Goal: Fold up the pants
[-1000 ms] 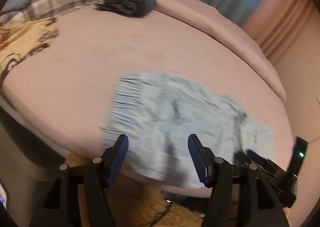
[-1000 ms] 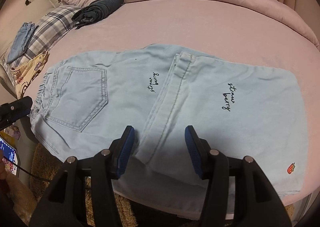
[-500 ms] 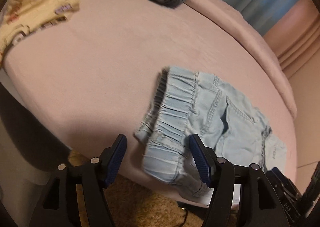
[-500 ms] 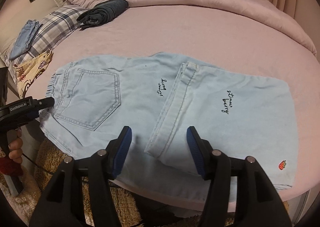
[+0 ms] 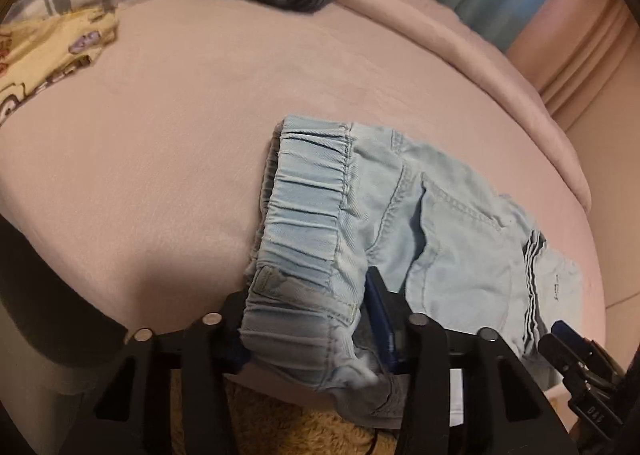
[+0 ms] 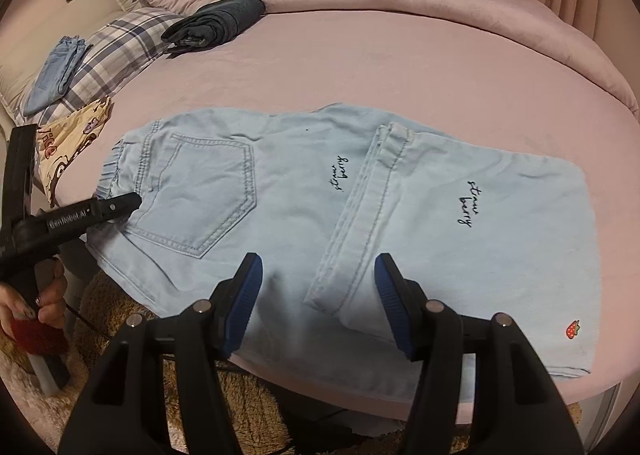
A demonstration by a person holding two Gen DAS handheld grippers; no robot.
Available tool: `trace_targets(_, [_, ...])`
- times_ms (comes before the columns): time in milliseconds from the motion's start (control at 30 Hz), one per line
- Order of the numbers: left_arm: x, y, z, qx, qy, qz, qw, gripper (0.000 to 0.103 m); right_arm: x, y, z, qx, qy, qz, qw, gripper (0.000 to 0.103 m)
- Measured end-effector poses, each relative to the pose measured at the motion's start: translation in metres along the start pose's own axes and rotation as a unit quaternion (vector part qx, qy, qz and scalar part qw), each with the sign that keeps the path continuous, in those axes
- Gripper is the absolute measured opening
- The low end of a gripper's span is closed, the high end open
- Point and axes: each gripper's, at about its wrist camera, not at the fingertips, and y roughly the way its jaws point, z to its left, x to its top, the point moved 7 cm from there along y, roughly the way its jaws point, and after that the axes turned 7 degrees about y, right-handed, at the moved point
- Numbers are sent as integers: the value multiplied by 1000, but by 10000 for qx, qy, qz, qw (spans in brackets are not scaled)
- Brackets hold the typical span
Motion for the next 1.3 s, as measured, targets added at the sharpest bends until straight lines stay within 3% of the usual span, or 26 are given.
trace_targets(100, [2, -15, -7, 26, -125, -98, 9999, 39, 1, 0, -1, -16, 7, -9, 10000, 58])
trace_targets(200, [17, -49, -28, -213, 2, -522, 9984, 37, 2, -4, -7, -64, 102, -67, 9999, 58])
trace_targets(433, [36, -105, -124, -749, 966, -1166, 9856, 33, 8, -26, -39, -69, 533, -369, 9979, 58])
trace_targets(600, [31, -115, -190, -1021, 1722, -1285, 9713, 32, 5, -48, -80, -213, 1027, -595, 9927, 58])
trace_targets(700, [25, -111, -230, -1281, 2113, -1151, 9621, 32, 2, -58, -106, -285, 1360, -696, 9878, 58])
trace_targets(967, [-8, -60, -324, -1441, 3109, -521, 9380, 32, -14, -81, -176, -616, 2144, -895, 9707, 58])
trace_targets(1067, [-35, -22, -351, -1429, 3613, -11, 9214, 33, -25, -77, -196, -731, 2380, -753, 9656, 59])
trace_targets(1200, [-68, 8, -364, -2373, 3441, 1200, 9005, 34, -36, -65, -208, -738, 2553, -527, 9626, 59])
trace_targets(1300, [-60, -2, -360, -2166, 3508, 908, 9065, 39, -41, -67, -214, -744, 2650, -518, 9600, 59])
